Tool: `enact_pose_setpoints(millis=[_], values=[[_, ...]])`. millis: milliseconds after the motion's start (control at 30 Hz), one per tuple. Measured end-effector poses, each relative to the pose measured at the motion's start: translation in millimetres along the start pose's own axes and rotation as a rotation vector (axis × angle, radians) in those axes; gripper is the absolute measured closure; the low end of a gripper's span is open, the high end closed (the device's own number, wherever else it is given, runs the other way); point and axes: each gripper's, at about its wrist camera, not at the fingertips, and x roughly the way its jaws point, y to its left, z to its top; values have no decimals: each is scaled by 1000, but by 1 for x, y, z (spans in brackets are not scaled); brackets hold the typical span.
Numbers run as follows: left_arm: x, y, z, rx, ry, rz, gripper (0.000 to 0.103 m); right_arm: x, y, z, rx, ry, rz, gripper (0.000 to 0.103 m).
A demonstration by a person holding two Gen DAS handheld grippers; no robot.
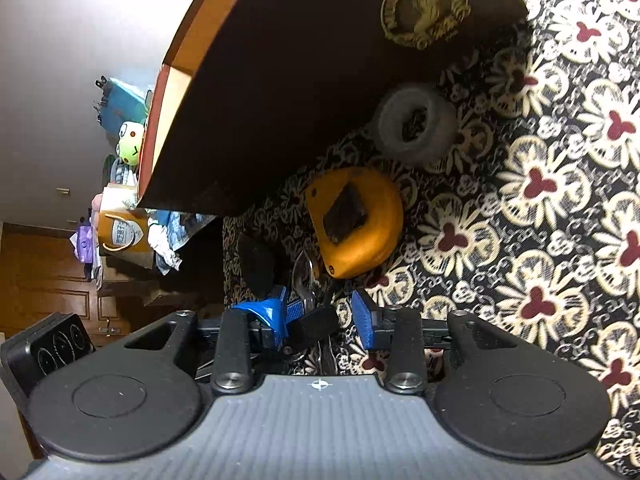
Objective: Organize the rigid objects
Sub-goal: 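Move the right gripper toward the orange tape measure, then close the right gripper on the orange tape measure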
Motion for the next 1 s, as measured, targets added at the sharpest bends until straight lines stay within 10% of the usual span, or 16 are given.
enact_pose_setpoints(millis=[733,1000], values=[[-48,-4,-12,-38,-79,-106,83,14,23,-7,-173,3,105,91],[-28,-5,-16,-14,-49,-74,54,17,4,-5,-122,22,58,90]])
